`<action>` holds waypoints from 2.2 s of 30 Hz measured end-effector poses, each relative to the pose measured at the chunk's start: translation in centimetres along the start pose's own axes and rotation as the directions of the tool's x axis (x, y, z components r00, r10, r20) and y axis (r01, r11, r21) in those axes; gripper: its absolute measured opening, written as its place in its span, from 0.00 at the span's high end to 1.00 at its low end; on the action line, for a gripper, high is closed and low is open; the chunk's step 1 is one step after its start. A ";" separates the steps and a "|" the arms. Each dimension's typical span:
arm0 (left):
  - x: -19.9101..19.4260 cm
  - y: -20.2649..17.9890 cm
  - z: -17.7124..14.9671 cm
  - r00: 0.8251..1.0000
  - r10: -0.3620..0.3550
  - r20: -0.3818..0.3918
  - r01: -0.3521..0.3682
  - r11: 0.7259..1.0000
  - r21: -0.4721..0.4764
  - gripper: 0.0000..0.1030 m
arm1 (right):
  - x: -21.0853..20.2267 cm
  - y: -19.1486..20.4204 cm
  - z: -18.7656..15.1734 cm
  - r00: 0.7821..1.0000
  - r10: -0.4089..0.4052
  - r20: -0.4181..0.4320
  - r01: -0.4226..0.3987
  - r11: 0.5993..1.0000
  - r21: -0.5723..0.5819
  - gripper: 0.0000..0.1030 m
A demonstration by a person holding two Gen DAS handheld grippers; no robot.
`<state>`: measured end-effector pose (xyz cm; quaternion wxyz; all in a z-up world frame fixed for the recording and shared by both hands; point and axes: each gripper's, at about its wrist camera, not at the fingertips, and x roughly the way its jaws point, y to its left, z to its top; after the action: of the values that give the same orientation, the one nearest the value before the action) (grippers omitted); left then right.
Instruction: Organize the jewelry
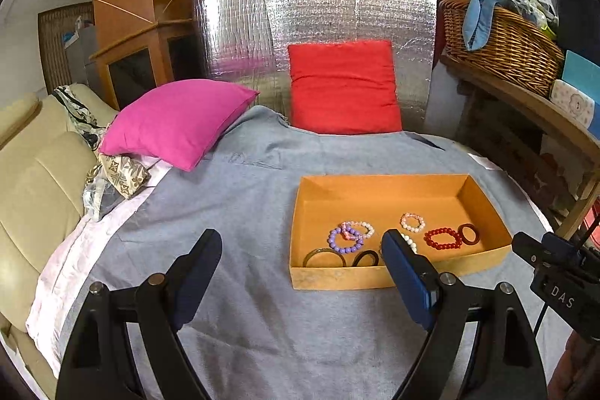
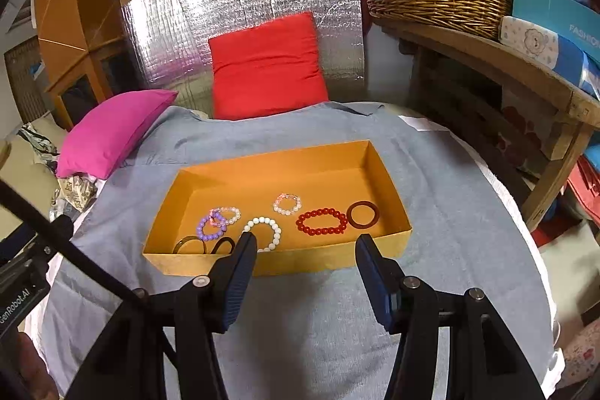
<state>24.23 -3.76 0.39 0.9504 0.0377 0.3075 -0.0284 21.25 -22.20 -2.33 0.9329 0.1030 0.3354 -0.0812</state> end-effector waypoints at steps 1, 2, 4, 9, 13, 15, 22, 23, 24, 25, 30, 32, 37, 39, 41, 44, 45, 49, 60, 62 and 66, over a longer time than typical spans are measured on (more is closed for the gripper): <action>-0.1 0.0 0.0 1.000 -0.001 0.001 0.001 1.000 0.003 0.15 | -0.1 0.1 0.0 1.000 -0.001 0.003 0.001 1.000 -0.002 0.43; -0.2 -0.1 -0.1 1.000 -0.002 0.002 0.002 1.000 0.007 0.15 | -0.1 0.1 0.0 1.000 0.000 0.005 0.000 1.000 -0.003 0.43; -0.2 0.0 -0.1 1.000 -0.003 0.000 0.003 1.000 0.008 0.15 | -0.2 0.3 0.0 1.000 0.004 0.010 -0.004 1.000 0.001 0.43; -0.3 0.2 0.0 1.000 -0.004 -0.003 0.004 1.000 0.010 0.15 | 0.0 0.8 0.0 1.000 0.009 0.004 -0.009 1.000 -0.007 0.43; -0.4 0.5 0.1 1.000 -0.002 -0.002 0.002 1.000 0.001 0.15 | 0.1 1.2 -0.1 1.000 0.011 0.004 -0.011 1.000 -0.015 0.43; -0.4 0.6 0.1 1.000 -0.003 -0.001 0.003 1.000 -0.001 0.15 | 0.1 1.4 -0.2 1.000 0.012 0.006 -0.012 1.000 -0.017 0.43; -0.3 0.3 0.1 1.000 -0.004 -0.005 0.004 1.000 0.008 0.15 | 0.4 1.1 -0.3 1.000 0.014 0.000 -0.014 1.000 -0.017 0.43; -0.3 0.2 0.0 1.000 -0.004 -0.005 0.005 1.000 0.010 0.15 | 0.4 1.0 -0.4 1.000 0.013 0.001 -0.013 1.000 -0.017 0.43; -0.3 0.1 0.0 1.000 -0.005 -0.005 0.005 1.000 0.013 0.15 | 0.4 1.0 -0.4 1.000 0.011 0.003 -0.011 1.000 -0.017 0.43; -0.3 0.0 0.0 1.000 -0.004 -0.005 0.005 1.000 0.017 0.15 | 0.4 1.0 -0.4 1.000 0.011 0.003 -0.011 1.000 -0.016 0.43; -0.1 -0.3 -0.2 1.000 -0.003 -0.011 0.004 1.000 0.031 0.15 | 0.7 0.3 -0.4 1.000 0.008 -0.001 -0.008 1.000 0.000 0.43; -0.1 -0.2 -0.1 1.000 -0.005 -0.012 0.006 1.000 0.029 0.15 | 0.7 0.3 -0.4 1.000 0.009 -0.001 -0.009 1.000 0.005 0.43; -0.3 0.3 0.0 1.000 -0.008 -0.006 0.008 1.000 0.024 0.15 | 0.8 0.6 -0.4 1.000 0.003 0.003 -0.003 1.000 0.001 0.43; -0.4 0.6 0.0 1.000 -0.007 -0.004 0.007 1.000 0.022 0.15 | 0.9 0.9 -0.4 1.000 0.002 0.001 -0.002 1.000 -0.002 0.43; -0.4 0.9 0.0 1.000 -0.004 -0.003 0.004 1.000 0.019 0.15 | 1.0 1.2 -0.5 1.000 0.004 0.000 -0.004 1.000 -0.006 0.43; -0.5 1.5 0.0 1.000 -0.001 -0.003 0.001 1.000 0.011 0.15 | 1.0 1.8 -0.6 1.000 0.006 0.004 -0.006 1.000 -0.016 0.43; -0.5 1.7 0.0 1.000 0.000 -0.002 0.000 1.000 0.008 0.15 | 1.0 2.0 -0.6 1.000 0.006 0.005 -0.006 1.000 -0.019 0.43; -0.6 2.2 0.0 1.000 0.004 -0.001 -0.004 1.000 0.000 0.15 | 1.1 2.7 -0.7 1.000 0.009 0.011 -0.008 1.000 -0.026 0.43; -0.2 1.4 -0.1 1.000 0.006 -0.007 -0.006 1.000 0.015 0.15 | 1.4 2.7 -0.7 1.000 0.015 0.009 -0.014 1.000 -0.028 0.43; -0.1 1.0 -0.2 1.000 0.003 -0.008 -0.002 1.000 0.023 0.15 | 1.3 2.4 -0.7 1.000 0.013 0.010 -0.012 1.000 -0.025 0.43; 0.2 0.0 -0.3 1.000 -0.002 -0.015 0.003 0.999 0.034 0.15 | 1.3 1.4 -0.8 1.000 0.003 0.011 -0.003 1.000 -0.023 0.43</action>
<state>24.21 -3.73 0.09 0.9473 0.0536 0.3140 -0.0347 22.08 -20.78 -3.54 0.9359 0.0924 0.3310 -0.0767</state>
